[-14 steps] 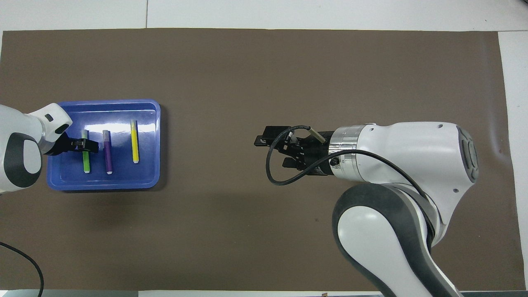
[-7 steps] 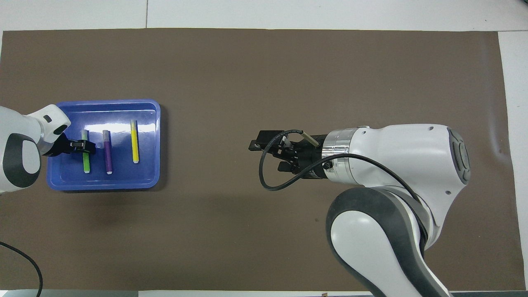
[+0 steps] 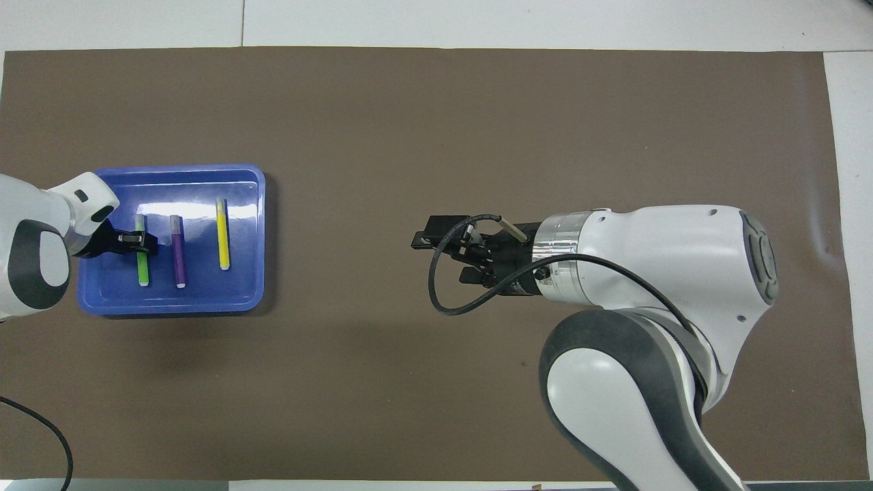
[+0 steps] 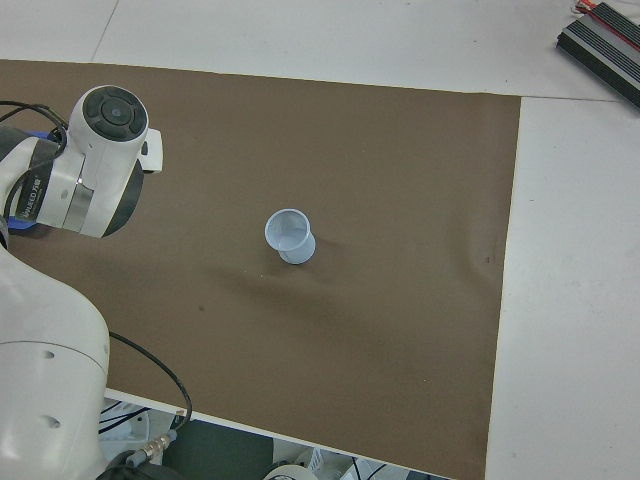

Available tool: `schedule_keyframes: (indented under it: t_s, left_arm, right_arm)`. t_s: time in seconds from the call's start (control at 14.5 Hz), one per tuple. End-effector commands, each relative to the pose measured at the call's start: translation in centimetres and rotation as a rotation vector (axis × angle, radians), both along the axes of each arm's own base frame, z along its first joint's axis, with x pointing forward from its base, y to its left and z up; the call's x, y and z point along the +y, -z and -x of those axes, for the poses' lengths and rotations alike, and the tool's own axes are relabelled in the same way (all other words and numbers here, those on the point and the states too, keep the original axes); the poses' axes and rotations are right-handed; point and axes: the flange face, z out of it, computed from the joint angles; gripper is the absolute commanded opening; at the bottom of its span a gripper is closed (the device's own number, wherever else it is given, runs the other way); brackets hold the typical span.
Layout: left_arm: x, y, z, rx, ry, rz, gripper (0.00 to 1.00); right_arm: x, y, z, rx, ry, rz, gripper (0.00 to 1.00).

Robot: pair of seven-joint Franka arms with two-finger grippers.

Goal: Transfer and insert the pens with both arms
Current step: 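Lower the left gripper onto the green pen while the right gripper advances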

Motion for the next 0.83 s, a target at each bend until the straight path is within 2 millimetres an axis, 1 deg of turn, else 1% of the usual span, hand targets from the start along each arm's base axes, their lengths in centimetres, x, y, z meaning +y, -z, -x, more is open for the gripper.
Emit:
schedule_keyframes:
  t_s: [0.0,0.07,0.21,0.28,0.62,0.76]
  left_arm:
    - [0.2,0.8,-0.2,-0.003,-0.003,0.001,0.24]
    - [-0.1,0.7,-0.4,-0.006,0.002,0.000,0.16]
    - [0.0,0.6,-0.5,-0.009,0.002,-0.001,0.02]
    - [0.0,0.6,-0.5,-0.009,0.002,-0.001,0.00]
    - [-0.1,0.1,-0.9,-0.011,0.002,-0.001,0.00]
    - [-0.1,-1.9,-1.9,0.002,0.001,0.004,0.00]
  right_arm:
    - [-0.2,-0.3,0.0,0.023,0.031,-0.045,1.00]
    - [-0.4,-0.4,-0.1,0.024,0.034,-0.048,1.00]
    - [-0.3,-0.4,-0.2,0.026,0.035,-0.053,1.00]
    - [-0.3,-0.4,-0.2,0.026,0.035,-0.053,1.00]
    - [-0.3,-0.4,-0.2,0.030,0.041,-0.066,1.00]
    - [-0.3,-0.5,-0.2,0.028,0.041,-0.067,1.00]
